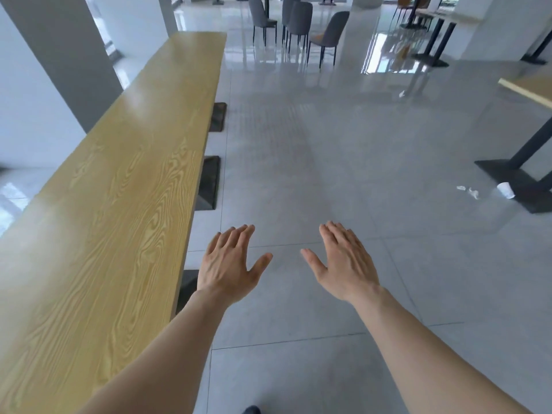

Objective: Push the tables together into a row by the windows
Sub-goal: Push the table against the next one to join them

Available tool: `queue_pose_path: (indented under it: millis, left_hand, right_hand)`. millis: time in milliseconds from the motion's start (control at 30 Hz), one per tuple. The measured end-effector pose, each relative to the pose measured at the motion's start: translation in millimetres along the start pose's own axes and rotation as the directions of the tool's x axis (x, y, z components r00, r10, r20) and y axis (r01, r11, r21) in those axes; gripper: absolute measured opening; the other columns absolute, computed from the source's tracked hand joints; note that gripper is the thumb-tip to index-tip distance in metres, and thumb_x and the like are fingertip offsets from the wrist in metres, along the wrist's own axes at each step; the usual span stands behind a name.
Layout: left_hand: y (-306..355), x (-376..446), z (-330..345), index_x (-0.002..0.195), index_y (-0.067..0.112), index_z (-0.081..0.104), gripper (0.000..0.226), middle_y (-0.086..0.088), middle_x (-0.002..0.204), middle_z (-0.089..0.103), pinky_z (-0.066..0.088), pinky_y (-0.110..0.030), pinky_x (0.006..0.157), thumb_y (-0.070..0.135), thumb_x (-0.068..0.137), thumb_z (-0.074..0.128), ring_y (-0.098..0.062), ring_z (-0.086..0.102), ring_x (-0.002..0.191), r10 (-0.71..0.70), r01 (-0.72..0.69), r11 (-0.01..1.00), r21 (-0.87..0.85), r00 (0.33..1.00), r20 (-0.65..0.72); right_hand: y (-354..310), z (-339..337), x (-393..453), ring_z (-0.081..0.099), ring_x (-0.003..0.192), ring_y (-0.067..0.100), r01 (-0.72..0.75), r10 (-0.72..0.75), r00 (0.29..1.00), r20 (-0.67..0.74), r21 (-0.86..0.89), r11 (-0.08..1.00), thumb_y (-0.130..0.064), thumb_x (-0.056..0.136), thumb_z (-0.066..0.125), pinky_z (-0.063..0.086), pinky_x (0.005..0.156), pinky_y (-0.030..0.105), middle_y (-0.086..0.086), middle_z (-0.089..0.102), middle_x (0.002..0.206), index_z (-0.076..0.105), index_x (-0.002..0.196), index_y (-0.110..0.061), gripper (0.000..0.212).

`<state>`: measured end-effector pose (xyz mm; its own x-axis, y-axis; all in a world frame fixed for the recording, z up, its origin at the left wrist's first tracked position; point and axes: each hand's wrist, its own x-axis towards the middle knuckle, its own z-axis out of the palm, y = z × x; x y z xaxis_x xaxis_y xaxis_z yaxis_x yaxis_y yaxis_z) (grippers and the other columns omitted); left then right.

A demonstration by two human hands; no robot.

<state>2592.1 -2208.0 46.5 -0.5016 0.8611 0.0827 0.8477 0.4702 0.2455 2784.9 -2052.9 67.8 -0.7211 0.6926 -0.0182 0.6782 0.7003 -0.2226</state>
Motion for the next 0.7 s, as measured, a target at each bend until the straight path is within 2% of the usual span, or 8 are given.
queue_pose_path:
  millis: [167, 300, 367, 533, 700]
  left_hand:
    - [-12.4, 77.0, 7.3, 0.161, 0.025, 0.026, 0.088, 0.003, 0.167, 0.033, 0.013, -0.042, 0.130, 0.080, 0.094, 0.015, -0.020, 0.027, 0.155, -0.077, 0.075, 0.997, -0.032, 0.995, -0.056]
    - [-39.3, 157.0, 6.3, 0.162, 0.025, 0.025, 0.085, 0.005, 0.167, 0.033, 0.012, -0.039, 0.128, 0.078, 0.095, 0.019, -0.019, 0.026, 0.155, -0.145, 0.141, 0.989, -0.043, 0.984, -0.108]
    - [-55.4, 202.5, 2.2, 0.162, 0.025, 0.025, 0.083, 0.004, 0.167, 0.033, 0.011, -0.039, 0.128, 0.077, 0.097, 0.023, -0.019, 0.025, 0.155, -0.177, 0.172, 0.984, -0.051, 0.977, -0.121]
    - [-89.4, 284.9, -6.6, 0.162, 0.026, 0.025, 0.082, 0.005, 0.166, 0.035, 0.015, -0.040, 0.127, 0.077, 0.098, 0.025, -0.021, 0.027, 0.154, -0.249, 0.245, 0.968, -0.050, 0.958, -0.139]
    - [-130.3, 360.0, -1.8, 0.161, 0.027, 0.026, 0.082, 0.006, 0.165, 0.035, 0.017, -0.041, 0.128, 0.079, 0.097, 0.023, -0.020, 0.028, 0.153, -0.359, 0.354, 0.933, -0.060, 0.922, -0.147]
  right_hand:
    - [9.6, -6.5, 96.3, 0.015, 0.158, 0.022, 0.082, -0.082, 0.996, -0.021, -0.008, 0.997, -0.077, 0.085, 0.005, 0.007, 0.129, 0.035, 0.008, 0.021, 0.171, 0.023, 0.162, -0.010, 0.104]
    - [8.1, -14.1, 196.3, 0.011, 0.159, 0.020, 0.145, -0.145, 0.989, -0.017, -0.029, 0.989, -0.069, 0.100, 0.024, 0.005, 0.129, 0.035, 0.006, 0.016, 0.172, 0.020, 0.163, -0.011, 0.085]
    - [1.6, -19.2, 251.2, 0.010, 0.159, 0.020, 0.169, -0.169, 0.986, -0.005, -0.038, 0.985, -0.067, 0.100, 0.026, 0.004, 0.129, 0.034, 0.005, 0.015, 0.172, 0.019, 0.163, -0.012, 0.084]
    - [-16.1, -28.2, 359.9, 0.008, 0.159, 0.018, 0.248, -0.248, 0.969, 0.025, -0.044, 0.968, -0.068, 0.099, 0.023, 0.004, 0.129, 0.034, 0.004, 0.014, 0.173, 0.018, 0.163, -0.013, 0.085]
    - [-36.0, -19.6, 475.2, 0.009, 0.159, 0.019, 0.344, -0.341, 0.938, 0.061, -0.045, 0.938, -0.077, 0.089, 0.005, 0.004, 0.129, 0.034, 0.004, 0.015, 0.172, 0.018, 0.163, -0.013, 0.099]
